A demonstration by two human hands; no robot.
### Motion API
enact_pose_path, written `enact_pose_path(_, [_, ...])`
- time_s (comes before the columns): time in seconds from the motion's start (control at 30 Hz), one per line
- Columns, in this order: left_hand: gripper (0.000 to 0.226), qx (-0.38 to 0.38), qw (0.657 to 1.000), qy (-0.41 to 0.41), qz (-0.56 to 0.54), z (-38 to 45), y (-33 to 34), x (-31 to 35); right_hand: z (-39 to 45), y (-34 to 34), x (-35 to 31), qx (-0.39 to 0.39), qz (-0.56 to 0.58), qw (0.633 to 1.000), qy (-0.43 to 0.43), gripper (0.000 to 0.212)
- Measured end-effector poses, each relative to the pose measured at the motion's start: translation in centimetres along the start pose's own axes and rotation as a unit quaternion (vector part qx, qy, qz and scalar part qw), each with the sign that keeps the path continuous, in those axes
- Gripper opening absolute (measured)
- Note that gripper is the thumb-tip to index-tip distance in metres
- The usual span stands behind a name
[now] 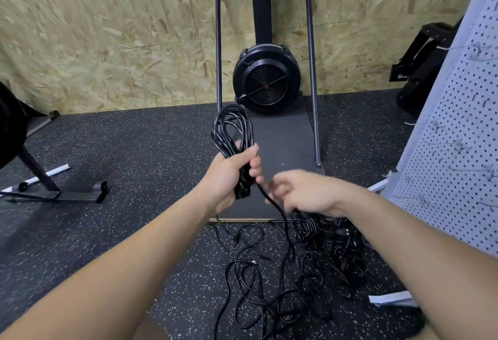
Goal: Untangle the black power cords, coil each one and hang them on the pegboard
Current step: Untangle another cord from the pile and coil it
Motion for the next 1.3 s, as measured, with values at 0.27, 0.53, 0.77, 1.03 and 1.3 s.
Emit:
enact_pose_path(0.27, [0.011, 0.15, 0.988, 0.04, -0.024, 1.4, -3.9, 1.1, -0.1, -0.4, 0.0, 0.028, 0.027, 0.999, 0.009, 0.04])
enact_pose_path(0.53, [0.022, 0.198, 0.953, 0.036, 0.226, 1.1, -4.8, 1.2, -1.5, -0.8, -4.6, 0.149, -0.094, 0.978, -0.107, 0.022])
enact_pose_path(0.77, [0.049, -0.036, 0.985, -0.113, 0.124, -0.9, 0.0, 0.1, -2.2, -1.5, -6.2, 0.19, -0.03, 0.969, -0.153, 0.043])
enact_pose_path(1.03, [0.038, -0.118, 0.964, -0.166, 0.173, -1.5, 0.9, -1.7, -1.7, -2.9, -4.5, 0.289, -0.095, 0.942, -0.138, 0.041])
enact_pose_path(1.3, [0.045, -0.014, 0.99, -0.13, 0.059, -0.6, -0.3, -2.1, -1.6, -3.8, -2.6, 0.188, 0.028, 0.977, -0.098, 0.026])
Point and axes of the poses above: each hand's wrist, its own z-axis towards the middle knuckle, its own y-axis out of the palm, x = y × z, the point moved 2 cm from there along z, towards the middle knuckle, and after that the axes turned 1 degree about -x, right-handed, at the moved point
